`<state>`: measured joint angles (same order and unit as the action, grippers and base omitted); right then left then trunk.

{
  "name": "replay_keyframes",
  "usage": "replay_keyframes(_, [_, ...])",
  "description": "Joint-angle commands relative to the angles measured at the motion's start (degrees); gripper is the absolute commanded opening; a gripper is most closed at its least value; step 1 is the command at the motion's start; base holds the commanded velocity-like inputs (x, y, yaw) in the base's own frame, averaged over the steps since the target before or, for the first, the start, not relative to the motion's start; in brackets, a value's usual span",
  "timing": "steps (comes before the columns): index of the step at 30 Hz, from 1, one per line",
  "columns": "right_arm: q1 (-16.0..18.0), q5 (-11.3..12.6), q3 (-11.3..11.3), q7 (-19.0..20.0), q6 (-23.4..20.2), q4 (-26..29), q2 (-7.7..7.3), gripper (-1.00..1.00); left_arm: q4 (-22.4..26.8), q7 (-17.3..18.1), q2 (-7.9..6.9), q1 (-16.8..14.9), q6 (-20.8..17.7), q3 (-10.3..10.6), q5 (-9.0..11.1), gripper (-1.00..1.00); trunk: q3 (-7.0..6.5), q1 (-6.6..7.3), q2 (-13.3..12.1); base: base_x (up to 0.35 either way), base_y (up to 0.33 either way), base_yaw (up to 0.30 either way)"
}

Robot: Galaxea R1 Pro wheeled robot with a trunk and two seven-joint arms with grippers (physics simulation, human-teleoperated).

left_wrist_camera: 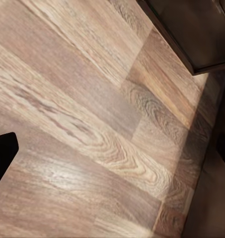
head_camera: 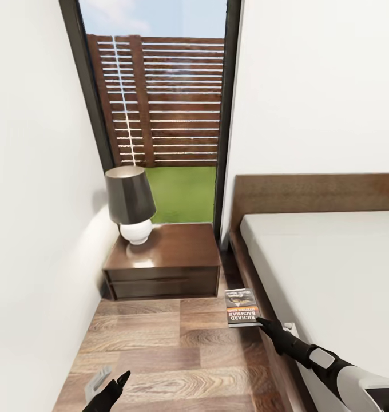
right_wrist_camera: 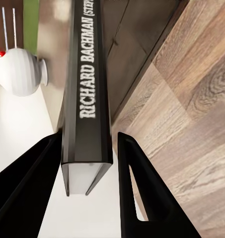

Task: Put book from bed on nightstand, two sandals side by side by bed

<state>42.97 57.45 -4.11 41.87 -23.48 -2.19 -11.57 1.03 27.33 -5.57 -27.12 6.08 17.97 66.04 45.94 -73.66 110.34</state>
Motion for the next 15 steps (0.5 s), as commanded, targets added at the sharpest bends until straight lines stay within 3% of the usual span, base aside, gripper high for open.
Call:
replay_keyframes(1, [0.1, 0.7, -0.1, 0.3, -0.4, -0.2, 0.01, -1.00, -0.1, 0.2, -0.01, 0.0, 0.2, 0.5, 0.3, 1.00, 0.05, -0.01, 0.0, 0.161, 0.000, 0.000])
replay_keyframes(15, [0.1, 0.7, -0.2, 0.3, -0.4, -0.2, 0.05, -1.00, -0.1, 0.1, -0.05, 0.0, 0.2, 0.5, 0.3, 1.00, 0.05, -0.01, 0.0, 0.161, 0.000, 0.000])
